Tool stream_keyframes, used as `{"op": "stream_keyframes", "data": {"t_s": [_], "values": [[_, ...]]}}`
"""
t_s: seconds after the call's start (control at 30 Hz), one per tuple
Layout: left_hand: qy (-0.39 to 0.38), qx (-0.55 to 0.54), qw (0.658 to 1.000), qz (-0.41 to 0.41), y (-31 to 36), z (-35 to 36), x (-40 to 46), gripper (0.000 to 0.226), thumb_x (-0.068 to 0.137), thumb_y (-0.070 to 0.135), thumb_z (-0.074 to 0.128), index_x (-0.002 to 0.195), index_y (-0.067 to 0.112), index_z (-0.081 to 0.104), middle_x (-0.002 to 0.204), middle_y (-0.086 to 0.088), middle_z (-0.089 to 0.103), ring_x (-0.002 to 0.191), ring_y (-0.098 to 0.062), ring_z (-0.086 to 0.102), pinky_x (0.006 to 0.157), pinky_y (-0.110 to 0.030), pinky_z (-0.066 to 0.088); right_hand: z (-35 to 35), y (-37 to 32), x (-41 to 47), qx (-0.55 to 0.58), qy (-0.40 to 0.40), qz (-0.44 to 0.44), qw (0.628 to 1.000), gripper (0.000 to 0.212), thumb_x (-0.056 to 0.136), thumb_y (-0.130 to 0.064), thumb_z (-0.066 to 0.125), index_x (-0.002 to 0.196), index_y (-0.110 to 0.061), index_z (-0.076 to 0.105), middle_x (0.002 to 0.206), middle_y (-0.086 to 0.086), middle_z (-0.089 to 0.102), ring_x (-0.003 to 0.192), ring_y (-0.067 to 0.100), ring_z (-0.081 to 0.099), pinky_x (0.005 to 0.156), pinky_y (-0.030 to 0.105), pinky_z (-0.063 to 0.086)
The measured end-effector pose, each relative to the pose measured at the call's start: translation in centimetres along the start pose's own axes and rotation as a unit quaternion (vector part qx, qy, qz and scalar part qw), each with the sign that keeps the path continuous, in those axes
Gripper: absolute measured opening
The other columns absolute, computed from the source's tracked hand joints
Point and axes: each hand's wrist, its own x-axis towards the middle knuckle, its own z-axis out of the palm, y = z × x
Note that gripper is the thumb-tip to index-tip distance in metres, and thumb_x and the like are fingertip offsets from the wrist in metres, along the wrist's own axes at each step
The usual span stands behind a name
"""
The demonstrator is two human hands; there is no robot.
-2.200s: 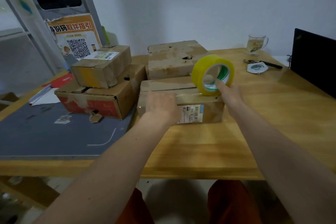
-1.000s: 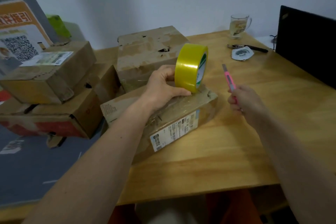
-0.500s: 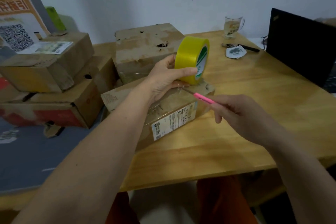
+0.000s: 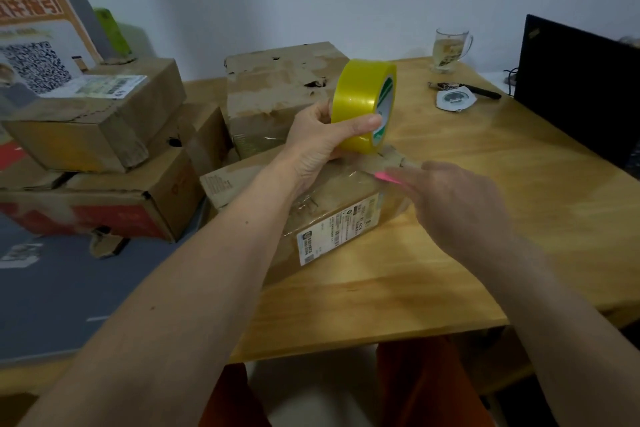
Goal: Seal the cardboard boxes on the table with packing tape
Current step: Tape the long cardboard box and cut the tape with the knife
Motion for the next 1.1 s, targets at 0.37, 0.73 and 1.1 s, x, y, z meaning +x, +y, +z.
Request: {"op": "stream_keyframes", "data": {"t_s": [0.37,0.73,1.1], "values": [[0.019,-0.102,0.994,0.024,-0.1,-0.4,0.7,0.03,0.078,0.01,0.08,0.105,0.01,0.069,0.112,-0.016,0.073,0.105,-0.031,0.07,0.091,-0.056,0.055,0.2,3.0,0.4,0.113,-0.027,0.054,0.992,0.035,0.095,-0.026,0.055,0.127,-0.039,0.059,0.075,-0.011,0.049,0.063,0.005,0.04,0.05,0.025,0.025],[0.085,-0.018,0.993,0.076,2.6,-2.1,-1.7,0.036,0.071,0.015,0.088,0.102,0.018,0.069,0.099,-0.003,0.076,0.096,-0.025,0.073,0.083,-0.052,0.06,4.3,2.1,0.2,0.139,0.05,0.16,0.976,0.037,0.098,-0.002,0.046,0.135,0.001,0.051,0.134,0.021,0.052,0.124,0.035,0.05,0.103,0.044,0.042],[0.192,-0.076,0.974,0.091,-0.6,-7.2,-6.2,0.044,0.059,0.028,0.086,0.1,0.02,0.069,0.098,0.002,0.076,0.095,-0.018,0.073,0.088,-0.05,0.058,3.5,-8.4,1.0,0.067,-0.115,-0.118,0.984,0.083,0.091,-0.064,0.009,0.15,-0.01,0.029,0.158,0.007,0.025,0.148,0.018,0.017,0.121,0.03,0.006]]}}
